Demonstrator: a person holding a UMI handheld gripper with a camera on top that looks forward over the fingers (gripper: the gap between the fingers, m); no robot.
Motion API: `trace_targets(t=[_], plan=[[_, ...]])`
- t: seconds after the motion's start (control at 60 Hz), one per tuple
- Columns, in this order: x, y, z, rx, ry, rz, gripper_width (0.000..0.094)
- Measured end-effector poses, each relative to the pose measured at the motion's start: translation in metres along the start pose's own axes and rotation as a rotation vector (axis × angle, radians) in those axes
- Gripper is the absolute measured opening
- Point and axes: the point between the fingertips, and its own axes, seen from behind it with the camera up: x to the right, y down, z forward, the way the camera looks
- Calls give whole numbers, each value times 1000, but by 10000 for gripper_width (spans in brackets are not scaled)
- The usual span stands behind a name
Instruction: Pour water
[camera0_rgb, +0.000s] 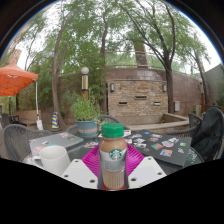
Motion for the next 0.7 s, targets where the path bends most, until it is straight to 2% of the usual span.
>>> trace_targets(t=[0.15, 0.183, 0.233, 0.25, 0.317, 0.417, 0.7], plan=[[2, 1, -3, -49, 6, -29, 485], [4, 5, -7, -80, 13, -29, 598], [3, 3, -18, -98, -1, -25, 817], [3, 0, -22, -98, -4, -24, 854], [4, -3, -38, -112, 11, -24, 822], [1, -18, -78, -103, 15, -44, 825], [18, -35, -179, -149, 144, -62, 835]])
